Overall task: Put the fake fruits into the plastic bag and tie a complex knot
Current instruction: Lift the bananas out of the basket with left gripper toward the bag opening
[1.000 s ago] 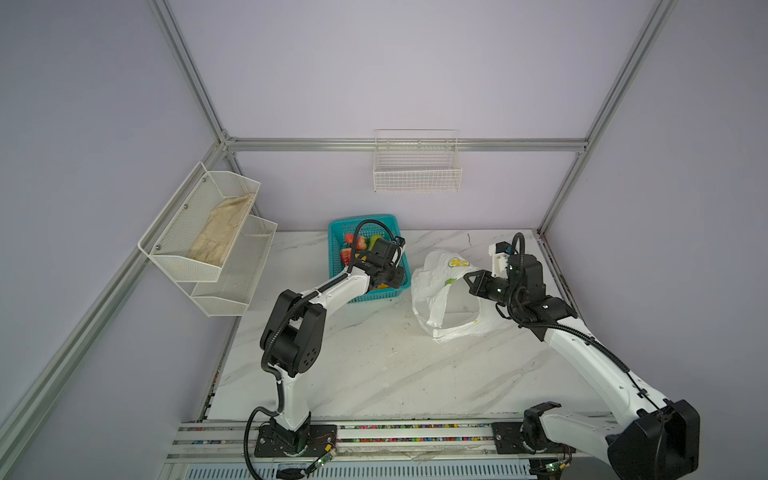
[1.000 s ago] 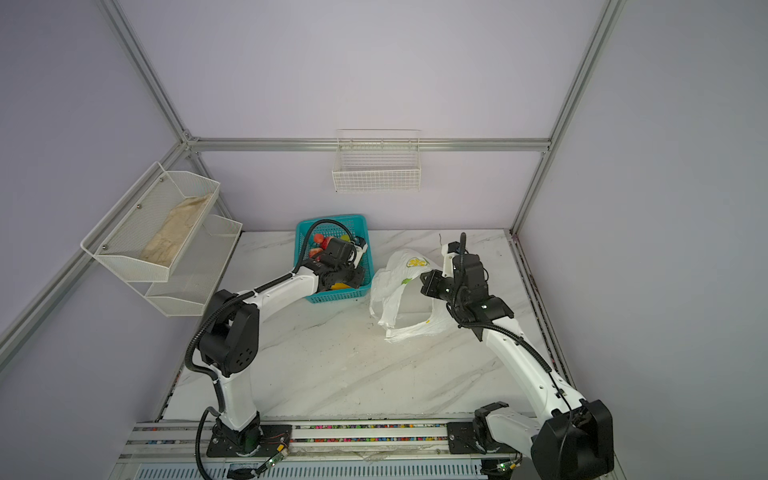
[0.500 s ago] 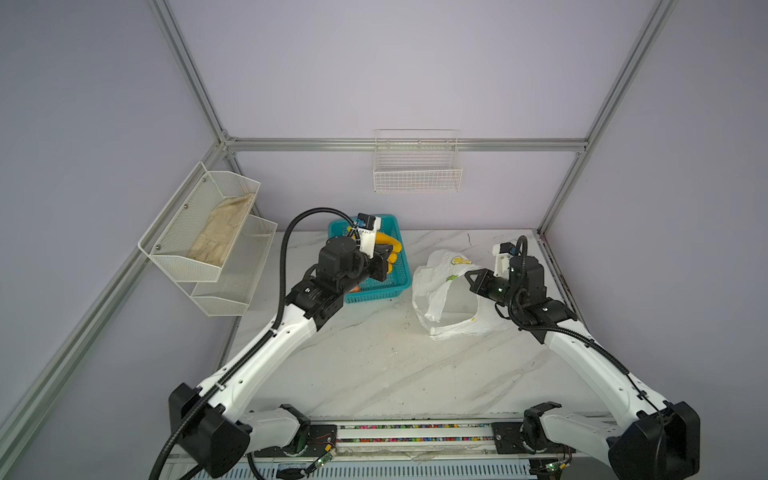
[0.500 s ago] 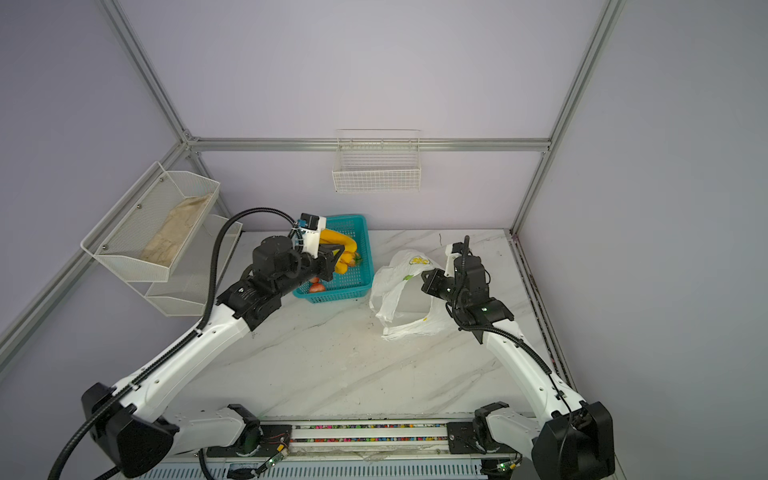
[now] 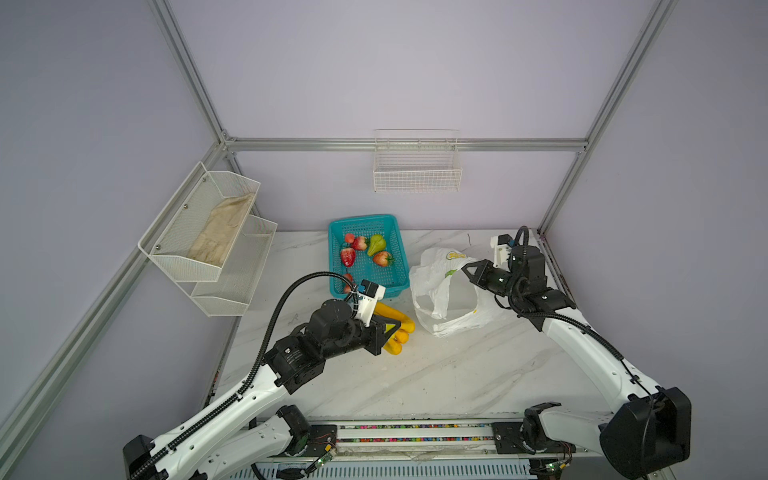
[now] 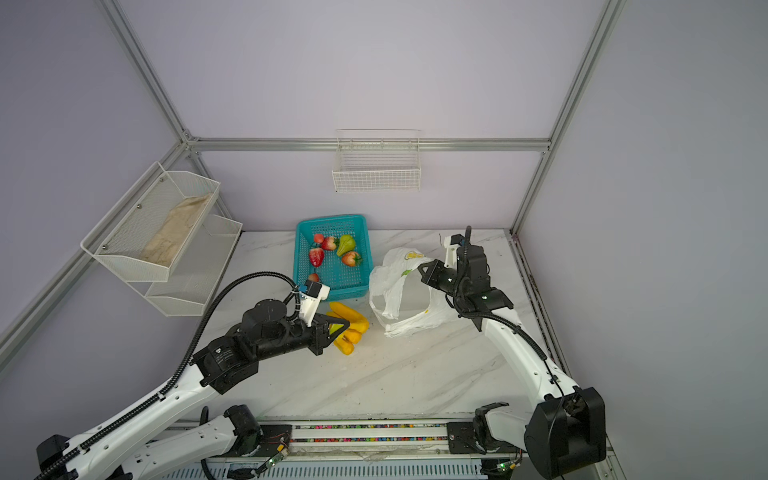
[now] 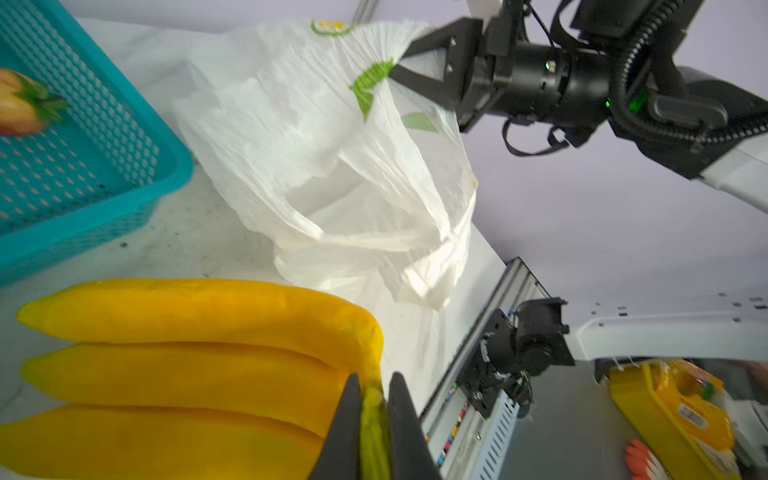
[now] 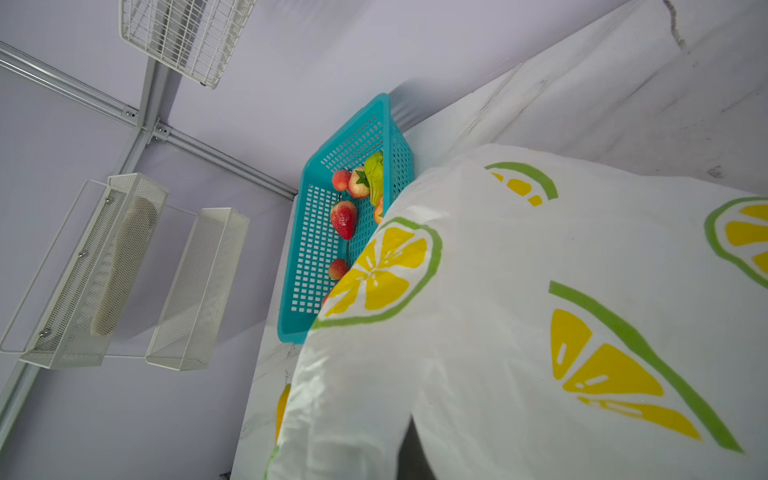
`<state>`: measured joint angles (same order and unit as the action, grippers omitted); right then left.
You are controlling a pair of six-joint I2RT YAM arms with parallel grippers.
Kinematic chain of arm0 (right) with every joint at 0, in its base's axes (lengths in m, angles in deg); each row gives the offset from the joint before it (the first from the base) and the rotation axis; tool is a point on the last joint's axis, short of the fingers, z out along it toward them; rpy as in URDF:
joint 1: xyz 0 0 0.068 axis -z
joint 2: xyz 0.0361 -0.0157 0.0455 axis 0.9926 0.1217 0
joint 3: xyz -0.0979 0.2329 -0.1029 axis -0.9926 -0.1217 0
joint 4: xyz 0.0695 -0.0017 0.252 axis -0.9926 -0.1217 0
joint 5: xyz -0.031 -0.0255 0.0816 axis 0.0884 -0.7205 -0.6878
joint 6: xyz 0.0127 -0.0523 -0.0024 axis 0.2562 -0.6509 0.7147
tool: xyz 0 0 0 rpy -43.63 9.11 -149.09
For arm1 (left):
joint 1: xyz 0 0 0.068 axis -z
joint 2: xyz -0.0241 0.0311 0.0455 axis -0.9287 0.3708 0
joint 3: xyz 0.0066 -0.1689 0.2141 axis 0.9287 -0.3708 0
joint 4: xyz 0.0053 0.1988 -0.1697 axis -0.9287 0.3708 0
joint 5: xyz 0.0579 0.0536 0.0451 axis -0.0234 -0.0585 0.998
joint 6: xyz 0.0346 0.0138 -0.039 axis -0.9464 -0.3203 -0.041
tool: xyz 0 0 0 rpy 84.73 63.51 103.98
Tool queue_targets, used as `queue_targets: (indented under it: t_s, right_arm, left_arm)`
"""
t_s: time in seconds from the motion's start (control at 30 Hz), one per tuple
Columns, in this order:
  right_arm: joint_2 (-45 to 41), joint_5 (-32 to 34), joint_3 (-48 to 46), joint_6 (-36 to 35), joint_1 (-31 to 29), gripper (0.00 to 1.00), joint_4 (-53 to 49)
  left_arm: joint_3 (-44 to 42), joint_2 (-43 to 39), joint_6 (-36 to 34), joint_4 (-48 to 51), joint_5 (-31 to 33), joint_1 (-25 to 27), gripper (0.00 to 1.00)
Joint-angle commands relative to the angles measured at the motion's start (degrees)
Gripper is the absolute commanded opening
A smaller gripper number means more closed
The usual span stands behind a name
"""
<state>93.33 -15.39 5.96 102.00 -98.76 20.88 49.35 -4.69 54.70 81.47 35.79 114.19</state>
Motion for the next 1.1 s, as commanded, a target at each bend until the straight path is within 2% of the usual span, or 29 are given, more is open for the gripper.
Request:
queue_targets:
  t_s: [0.0,0.2,0.4,0.53,0.73,0.9,1.07]
  right_arm:
    - [0.7,-2.8,1.9,1.3,0.2,0.05,0.9]
    - [0.7,-4.7,1.1,1.5,0.2,0.05,0.6]
    - [0.9,-7.8,2.4,-3.1,0.2,0.04,-3.5]
    - [0.1,-8.0,3.3,-7.6,0.2,0.04,-8.2]
    - [-2.0,-9.4,3.1,-12.9,0.2,0.04,-11.9]
    - [-2.9,-12.3,2.7,-17.1,0.1,0.04,-13.9]
    - [-3.1,-15.4,2.1,-17.2,0.1,0.05,-13.0]
  left_arm:
    - [-2.9,0.4,1.7,-2.1,-6.5,2.2,0.00]
    - [-2.7,6.0,2.2,-16.5,-16.8,3.8,0.00]
    - [1.7,9.9,0.9,-23.5,-17.8,3.6,0.00]
    - [2.2,10.7,3.7,-28.8,-17.9,2.9,0.00]
    - [1.1,11.3,8.2,-38.4,-19.9,0.0,0.00]
    - [0.2,11.6,12.6,-44.1,-22.3,-4.9,0.00]
    - [-1.2,12.5,16.1,-49.0,-24.0,-8.4,0.00]
